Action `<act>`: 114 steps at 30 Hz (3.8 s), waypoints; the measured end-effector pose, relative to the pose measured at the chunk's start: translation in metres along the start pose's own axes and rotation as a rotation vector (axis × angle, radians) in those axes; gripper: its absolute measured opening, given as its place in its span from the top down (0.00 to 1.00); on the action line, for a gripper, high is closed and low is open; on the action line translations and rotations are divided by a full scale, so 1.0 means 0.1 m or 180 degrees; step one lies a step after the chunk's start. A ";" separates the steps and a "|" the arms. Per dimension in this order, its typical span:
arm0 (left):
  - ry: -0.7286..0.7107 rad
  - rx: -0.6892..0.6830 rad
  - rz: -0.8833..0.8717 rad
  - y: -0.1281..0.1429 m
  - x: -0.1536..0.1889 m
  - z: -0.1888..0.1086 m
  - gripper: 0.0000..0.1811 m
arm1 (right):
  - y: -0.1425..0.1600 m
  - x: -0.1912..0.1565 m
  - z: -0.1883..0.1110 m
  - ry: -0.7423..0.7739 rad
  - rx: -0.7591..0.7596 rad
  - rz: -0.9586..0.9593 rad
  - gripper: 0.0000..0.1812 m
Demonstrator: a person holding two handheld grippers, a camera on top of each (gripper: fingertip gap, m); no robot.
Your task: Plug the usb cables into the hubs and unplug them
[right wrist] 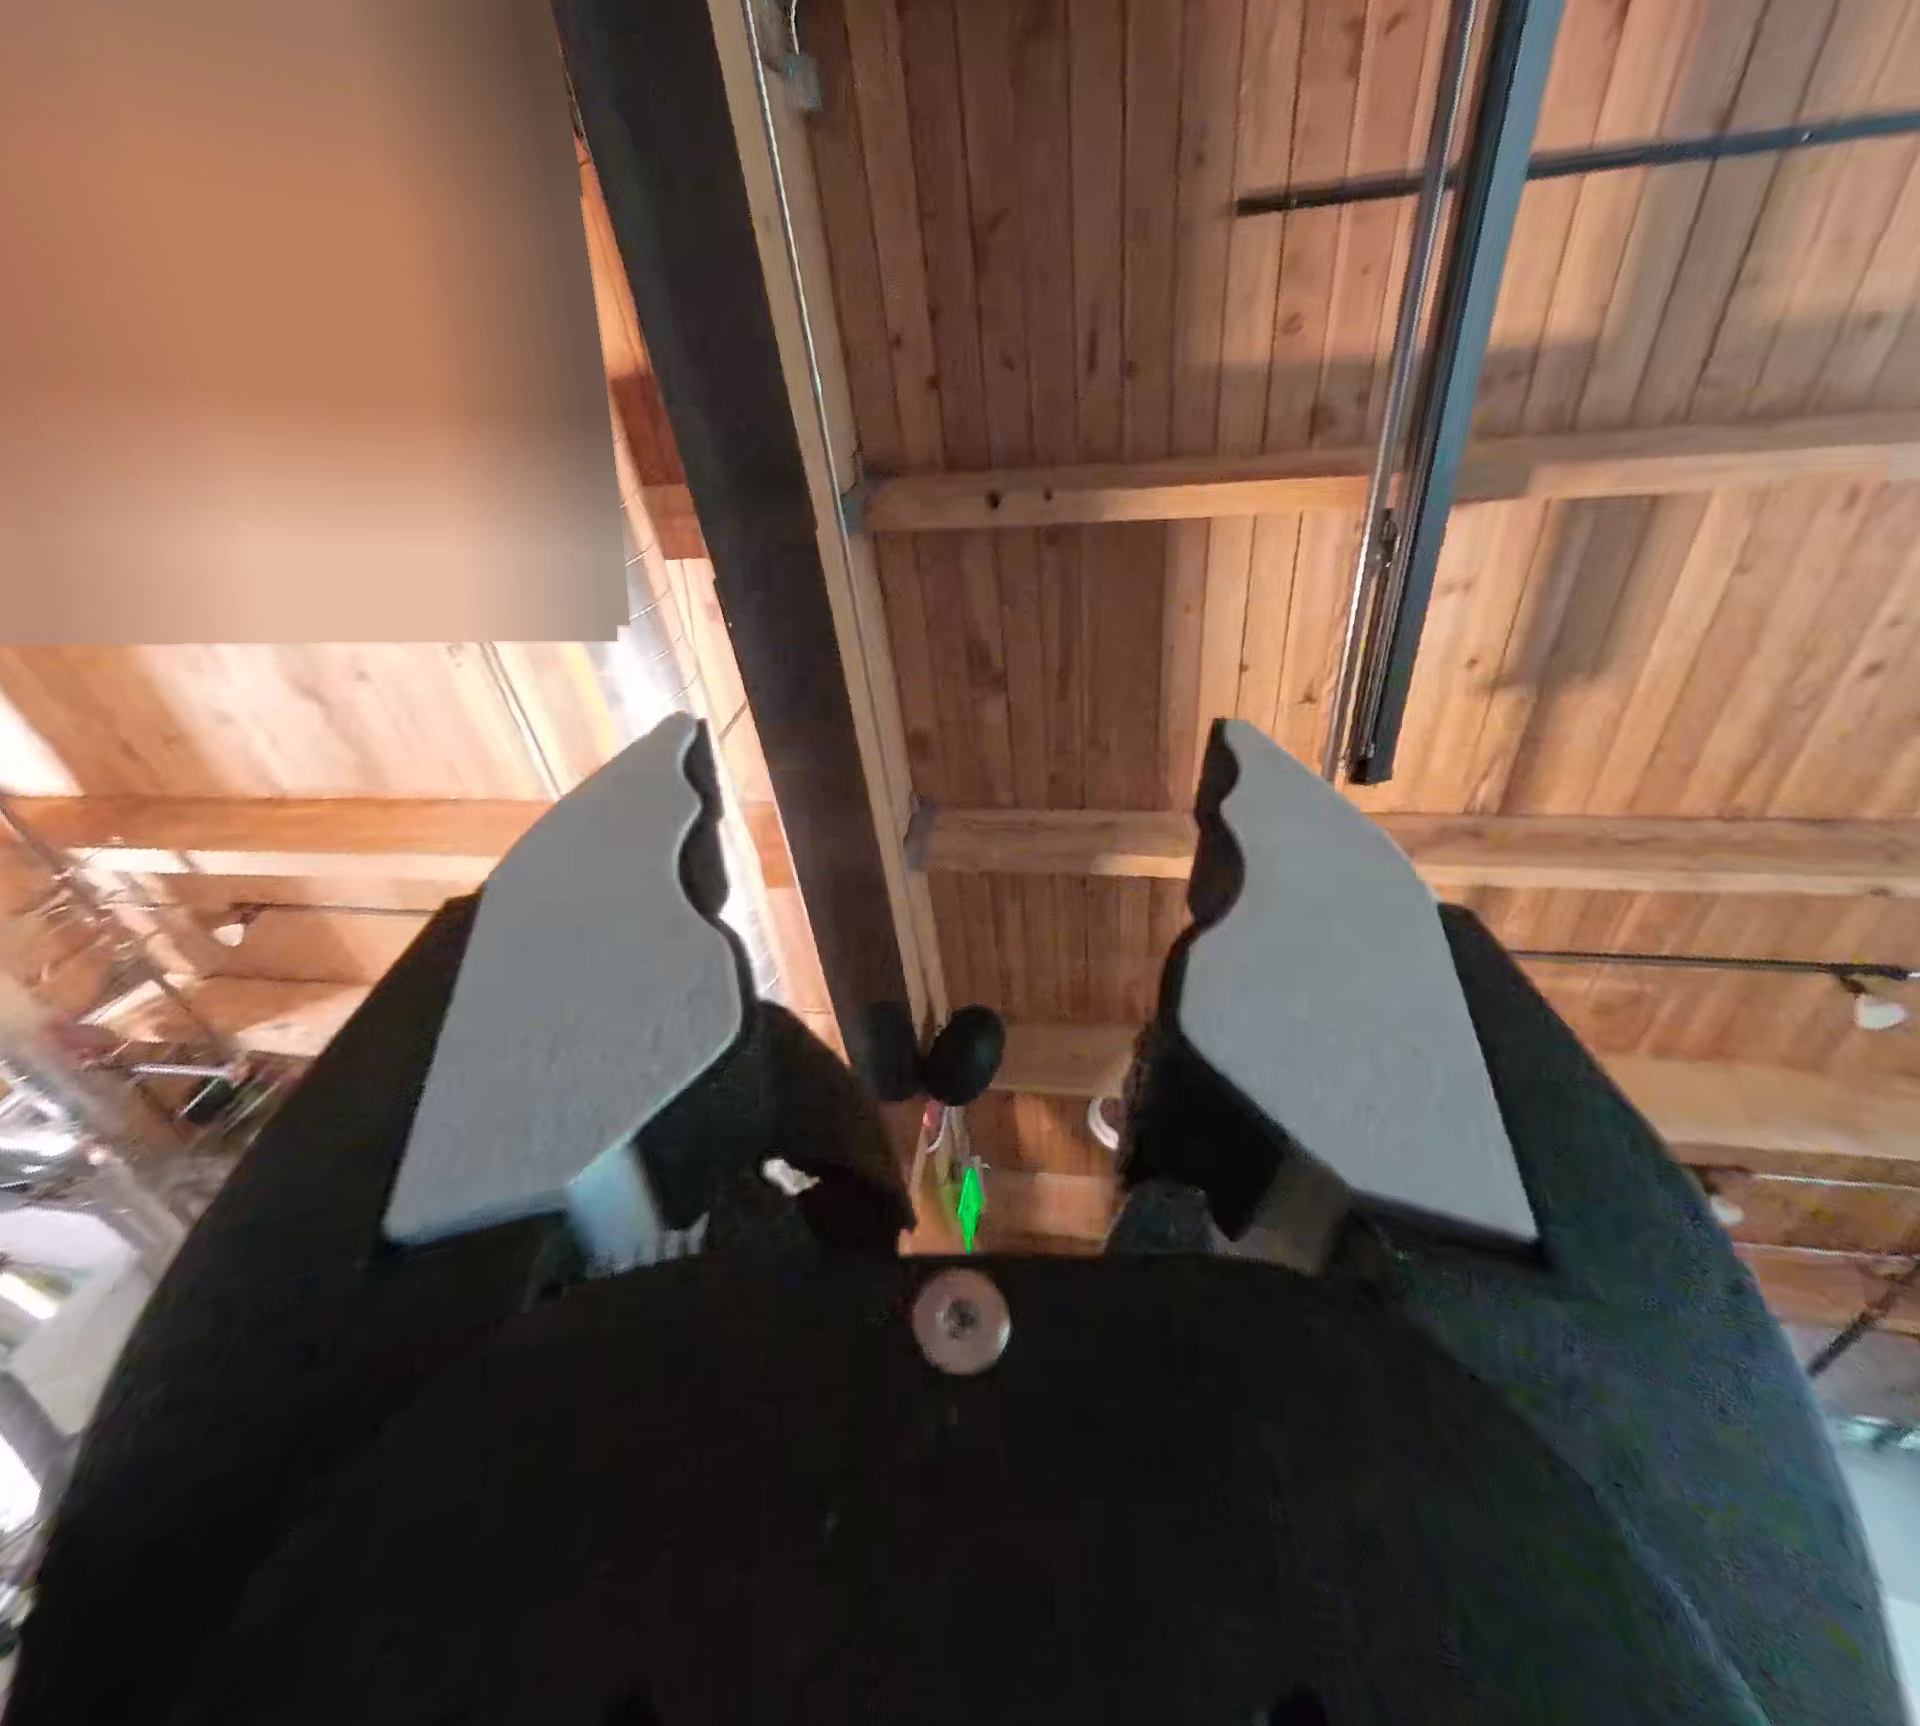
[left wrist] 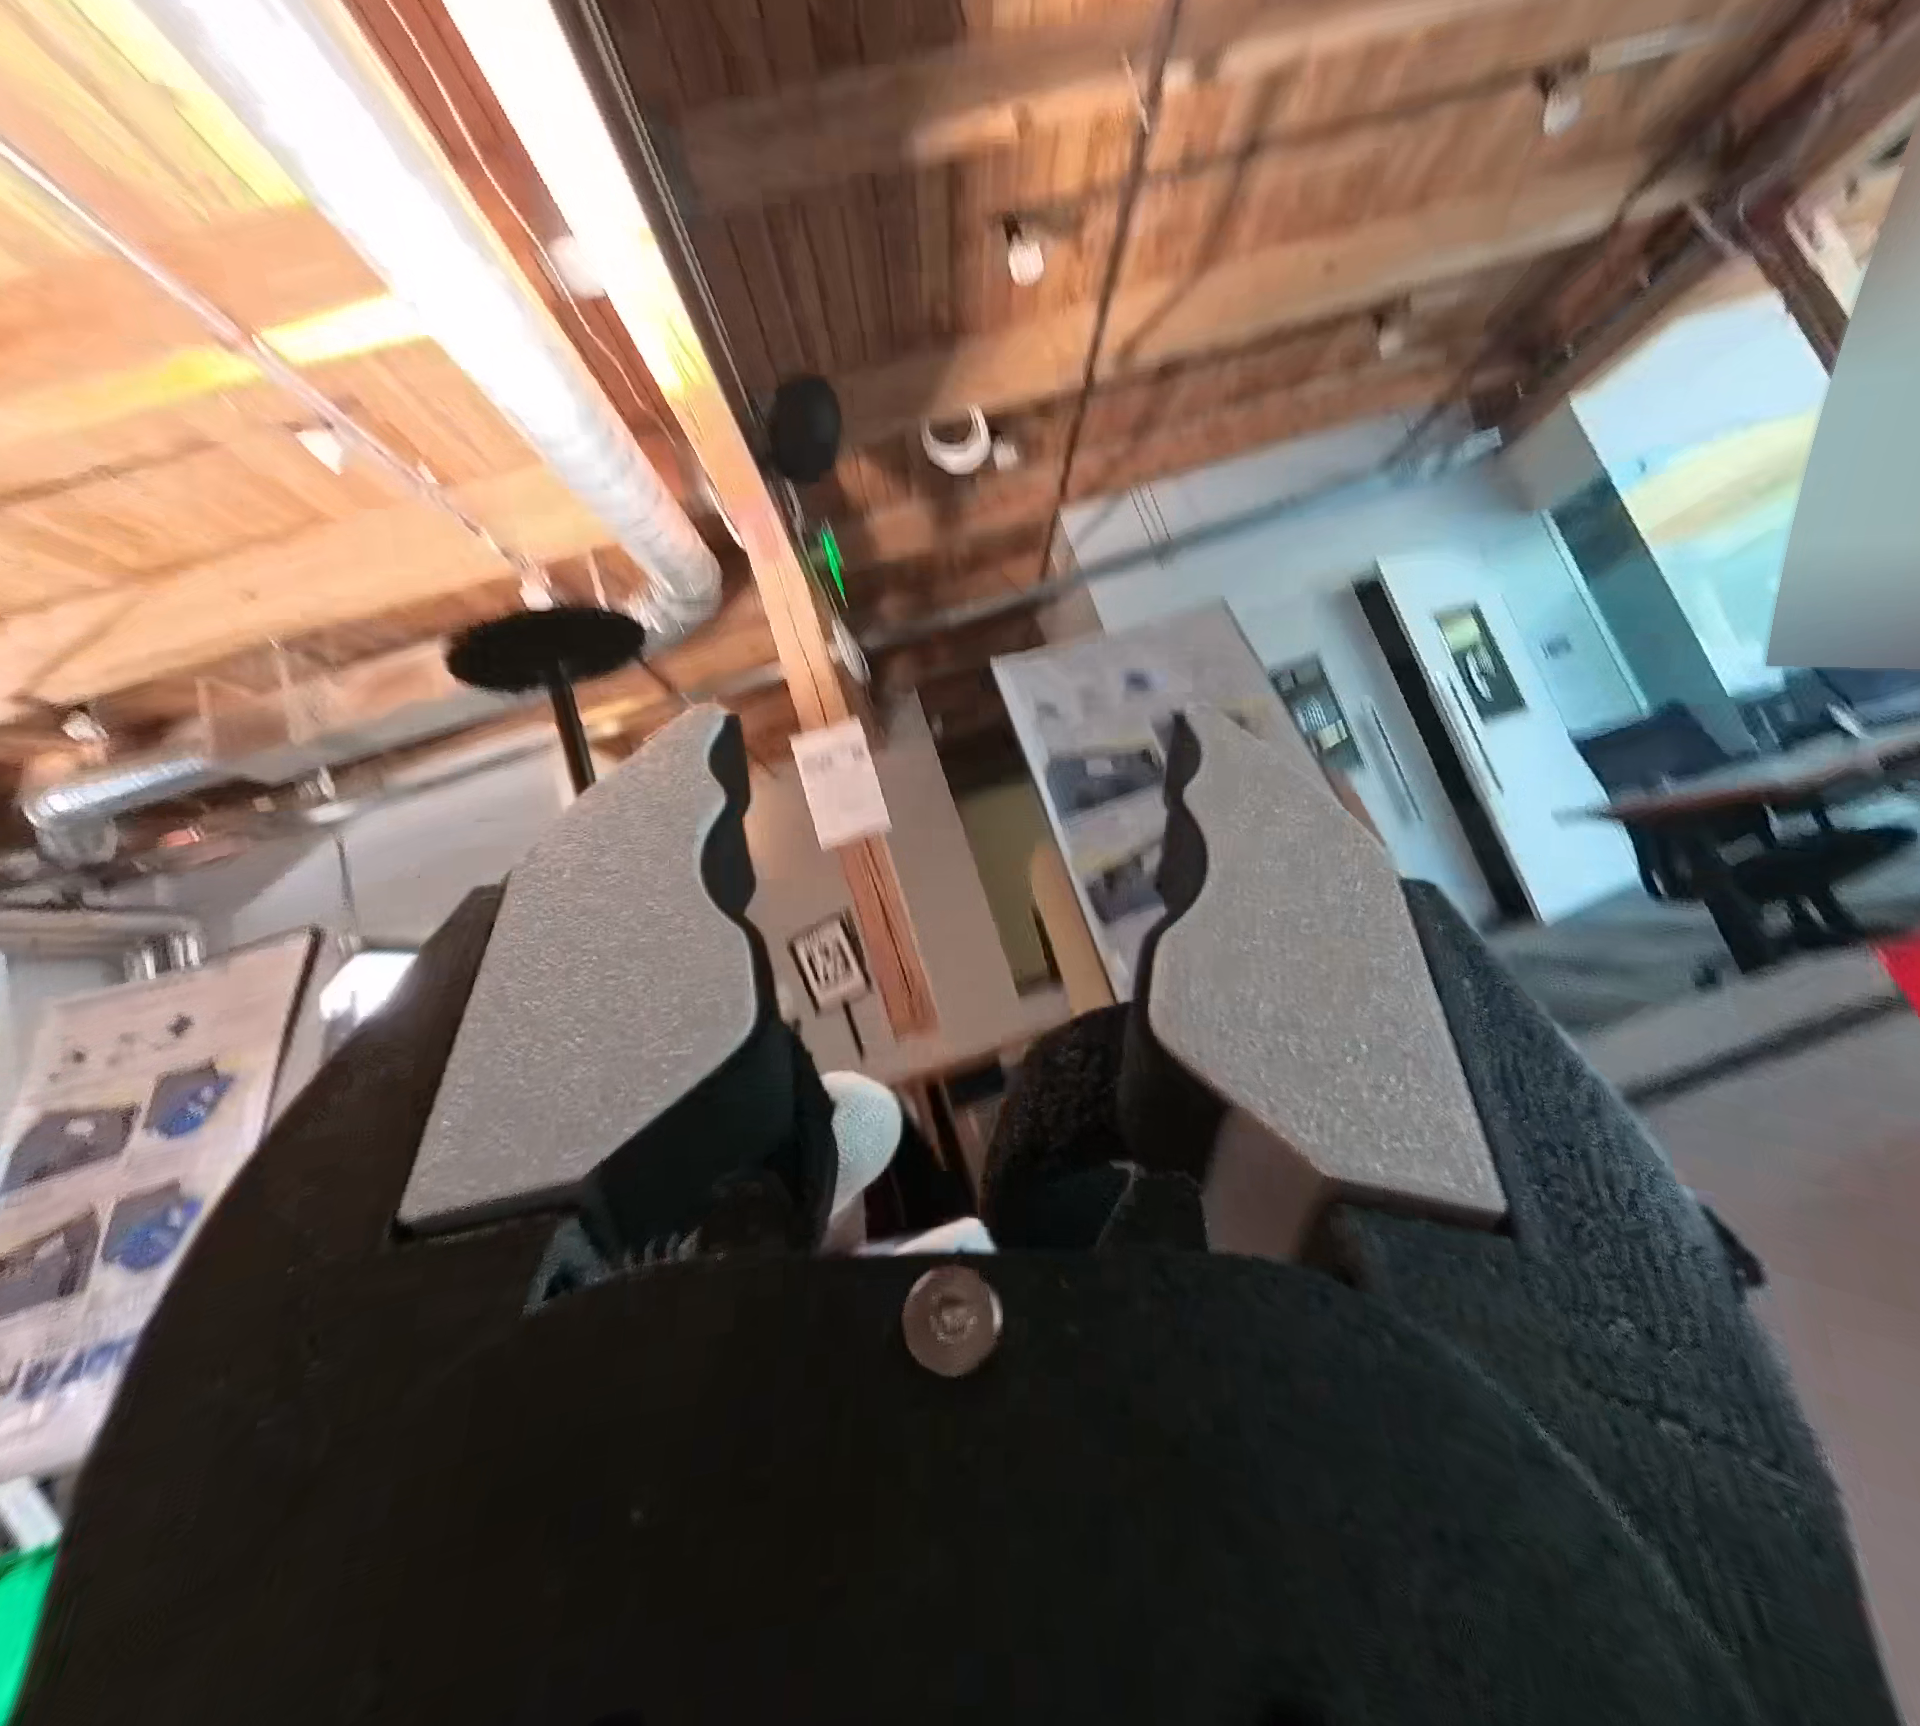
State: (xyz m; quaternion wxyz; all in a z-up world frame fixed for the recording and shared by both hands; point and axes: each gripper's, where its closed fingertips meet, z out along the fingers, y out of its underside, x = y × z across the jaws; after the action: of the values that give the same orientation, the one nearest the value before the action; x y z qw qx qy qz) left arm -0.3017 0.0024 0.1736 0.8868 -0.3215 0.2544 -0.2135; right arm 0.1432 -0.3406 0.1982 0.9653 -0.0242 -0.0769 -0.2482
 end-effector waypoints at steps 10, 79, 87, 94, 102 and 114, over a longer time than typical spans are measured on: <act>0.0453 -0.3434 -0.0427 2.22 -0.09 -0.57 0.74 | -0.35 -0.08 0.01 0.0015 0.0274 -0.0220 0.65; 0.1968 0.0696 0.2035 -0.04 1.85 0.07 0.96 | 0.68 -1.76 -0.33 -0.2605 -0.1485 -0.0465 0.93; 0.2360 0.0546 0.2145 0.19 2.24 0.13 0.97 | 0.78 -2.23 -0.72 -0.3477 -0.2032 0.0368 0.92; 0.2749 0.0427 0.2249 0.37 2.58 0.12 0.97 | 0.85 -2.63 -0.90 -0.3712 -0.2143 0.0340 0.92; 0.3131 0.0445 0.2207 0.41 2.86 0.02 0.97 | 0.77 -2.88 -0.95 -0.3763 -0.1821 0.0132 0.92; 0.3378 0.0543 0.2179 0.38 3.07 -0.08 0.96 | 0.77 -2.97 -1.04 -0.3895 -0.1704 -0.0058 0.95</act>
State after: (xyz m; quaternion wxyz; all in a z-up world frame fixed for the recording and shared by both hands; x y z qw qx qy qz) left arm -0.0588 -0.1409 0.0457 0.6806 -0.0006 0.7295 -0.0677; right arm -0.0617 -0.1409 0.0471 0.7062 -0.3987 -0.5467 -0.2084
